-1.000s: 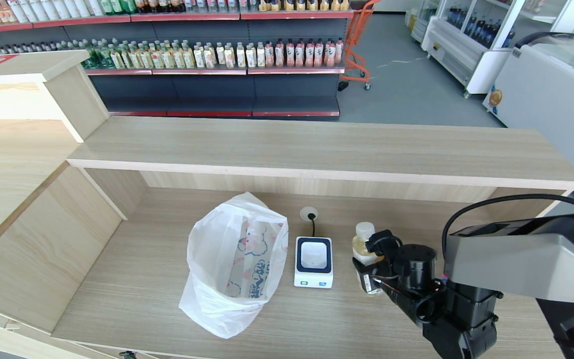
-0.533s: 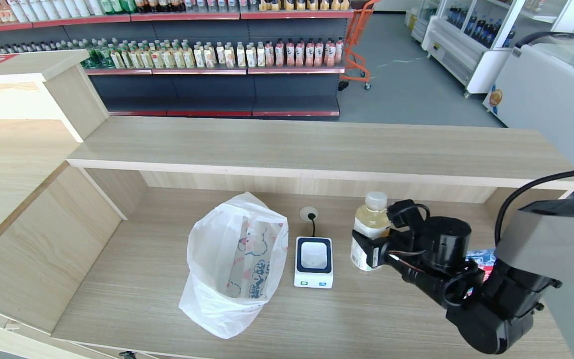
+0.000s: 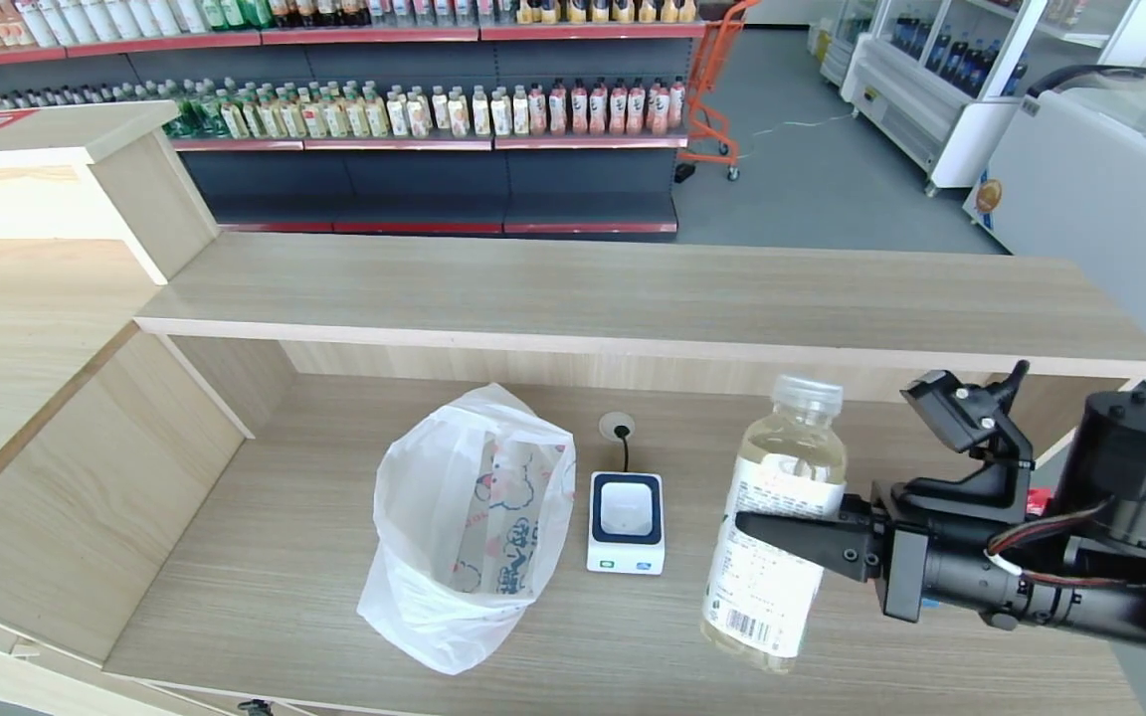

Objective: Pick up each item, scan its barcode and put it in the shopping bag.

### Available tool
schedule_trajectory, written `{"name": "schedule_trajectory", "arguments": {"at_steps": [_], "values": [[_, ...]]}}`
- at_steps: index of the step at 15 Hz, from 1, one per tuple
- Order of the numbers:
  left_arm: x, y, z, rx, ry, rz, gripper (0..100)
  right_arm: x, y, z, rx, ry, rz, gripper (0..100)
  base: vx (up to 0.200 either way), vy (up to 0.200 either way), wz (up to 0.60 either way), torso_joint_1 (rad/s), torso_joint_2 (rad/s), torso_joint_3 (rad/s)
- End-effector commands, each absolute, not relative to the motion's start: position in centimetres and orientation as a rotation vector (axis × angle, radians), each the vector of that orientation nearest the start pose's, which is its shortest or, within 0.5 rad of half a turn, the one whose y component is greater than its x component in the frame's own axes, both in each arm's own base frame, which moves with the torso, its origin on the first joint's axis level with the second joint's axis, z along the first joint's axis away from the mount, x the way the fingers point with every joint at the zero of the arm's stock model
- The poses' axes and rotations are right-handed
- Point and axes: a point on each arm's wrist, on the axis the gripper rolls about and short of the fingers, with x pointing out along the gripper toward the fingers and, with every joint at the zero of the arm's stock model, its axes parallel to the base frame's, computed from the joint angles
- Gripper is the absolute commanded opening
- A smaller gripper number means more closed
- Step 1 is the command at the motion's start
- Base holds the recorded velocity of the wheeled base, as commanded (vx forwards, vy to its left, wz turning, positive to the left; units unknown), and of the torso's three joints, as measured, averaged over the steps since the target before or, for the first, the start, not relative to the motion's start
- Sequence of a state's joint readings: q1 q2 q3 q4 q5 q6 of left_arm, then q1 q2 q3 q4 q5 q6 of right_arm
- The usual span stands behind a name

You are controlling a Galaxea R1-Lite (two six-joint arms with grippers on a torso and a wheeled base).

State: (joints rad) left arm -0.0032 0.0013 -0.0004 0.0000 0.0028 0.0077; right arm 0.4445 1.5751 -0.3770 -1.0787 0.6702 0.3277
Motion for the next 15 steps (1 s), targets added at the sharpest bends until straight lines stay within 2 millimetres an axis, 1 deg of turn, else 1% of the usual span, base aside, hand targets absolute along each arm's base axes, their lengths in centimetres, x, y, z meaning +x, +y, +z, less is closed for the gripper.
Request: {"name": "schedule_trajectory", "arguments": {"at_steps": [1, 5, 6, 9, 11, 13, 15], "values": [[-2.3, 0.0, 7.6, 0.008, 0.000, 0.000, 100, 19.0, 10.7, 16.7, 0.302, 0.251, 1.109, 0, 0.000, 0.000, 0.00, 0.000, 0.00, 0.000], [-2.3, 0.0, 7.6, 0.008, 0.002, 0.000, 100, 18.1, 11.3, 16.8, 0.326, 0.281, 1.166, 0, 0.000, 0.000, 0.00, 0.000, 0.00, 0.000], [-2.3, 0.0, 7.6, 0.008, 0.000, 0.000, 100, 17.5, 11.7, 17.0, 0.350, 0.295, 1.195, 0, 0.000, 0.000, 0.00, 0.000, 0.00, 0.000], [-2.3, 0.0, 7.6, 0.008, 0.000, 0.000, 100, 16.8, 12.5, 16.8, 0.350, 0.315, 1.230, 0, 0.000, 0.000, 0.00, 0.000, 0.00, 0.000], [-2.3, 0.0, 7.6, 0.008, 0.000, 0.000, 100, 16.6, 12.3, 16.4, 0.356, 0.363, 1.207, 0, 0.000, 0.000, 0.00, 0.000, 0.00, 0.000], [-2.3, 0.0, 7.6, 0.008, 0.002, 0.000, 100, 15.8, 11.7, 16.2, 0.363, 0.407, 1.192, 0, 0.000, 0.000, 0.00, 0.000, 0.00, 0.000], [-2.3, 0.0, 7.6, 0.008, 0.002, 0.000, 100, 15.9, 11.7, 16.7, 0.358, 0.400, 1.194, 0, 0.000, 0.000, 0.00, 0.000, 0.00, 0.000]]}}
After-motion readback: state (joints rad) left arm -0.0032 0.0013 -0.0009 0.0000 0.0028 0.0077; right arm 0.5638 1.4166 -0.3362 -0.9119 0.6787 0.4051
